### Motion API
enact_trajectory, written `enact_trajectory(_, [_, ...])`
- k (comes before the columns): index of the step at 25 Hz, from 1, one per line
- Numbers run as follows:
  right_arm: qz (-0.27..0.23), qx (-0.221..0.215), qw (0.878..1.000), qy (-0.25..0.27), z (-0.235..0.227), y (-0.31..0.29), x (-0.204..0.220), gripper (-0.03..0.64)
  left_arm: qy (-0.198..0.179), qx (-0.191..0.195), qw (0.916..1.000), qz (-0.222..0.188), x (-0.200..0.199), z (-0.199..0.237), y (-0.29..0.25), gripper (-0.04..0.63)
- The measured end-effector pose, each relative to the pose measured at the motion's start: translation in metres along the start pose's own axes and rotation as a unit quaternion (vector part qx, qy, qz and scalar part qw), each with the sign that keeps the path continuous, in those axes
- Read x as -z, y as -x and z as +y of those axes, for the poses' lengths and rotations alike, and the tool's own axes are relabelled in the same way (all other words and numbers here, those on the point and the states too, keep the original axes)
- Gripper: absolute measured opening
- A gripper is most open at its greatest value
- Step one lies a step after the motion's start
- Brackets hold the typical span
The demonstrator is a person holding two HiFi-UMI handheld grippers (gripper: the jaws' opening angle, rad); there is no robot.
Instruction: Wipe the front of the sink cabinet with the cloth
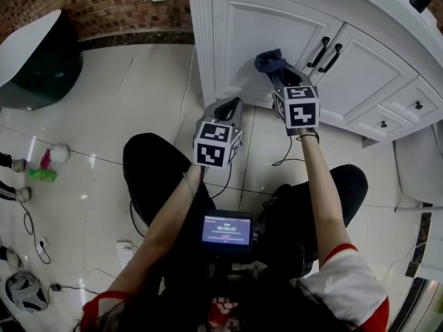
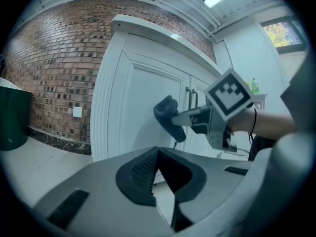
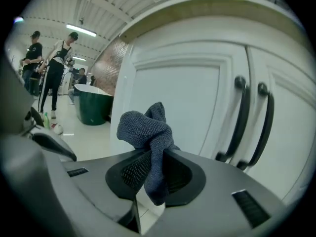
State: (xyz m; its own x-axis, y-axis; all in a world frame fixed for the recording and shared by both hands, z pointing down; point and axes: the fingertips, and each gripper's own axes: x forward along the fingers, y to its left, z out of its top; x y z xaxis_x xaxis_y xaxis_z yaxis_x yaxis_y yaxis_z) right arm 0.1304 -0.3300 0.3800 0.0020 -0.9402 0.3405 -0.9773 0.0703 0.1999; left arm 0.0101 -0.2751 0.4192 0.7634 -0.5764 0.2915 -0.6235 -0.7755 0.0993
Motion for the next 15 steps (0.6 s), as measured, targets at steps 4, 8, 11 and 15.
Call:
enact_trajectory(4, [-0.060,0.019,0.997,0.038,-0.026,0.034,-0.069,0.087,-0.006,0.013,0.9999,-0.002,-0.003,-0.014,-0.001,0.032])
enact_trajectory(8, [-0.111,0.044,0.992,0.044,-0.056,0.063,-0.128,0.087,-0.008,0.019,0.9998,-0.007,-0.007,-0.023,-0.001,0.032])
enact_trajectory(11, [-0.130,0.061,0.988,0.047,-0.072,0.078,-0.155,0.087,-0.008,0.020,0.9997,-0.005,-0.005,-0.026,0.001,0.032])
enact_trajectory(15, [-0.150,0.073,0.985,0.052,-0.080,0.091,-0.175,0.087,-0.009,0.020,0.9998,-0.003,-0.005,-0.027,0.003,0.032])
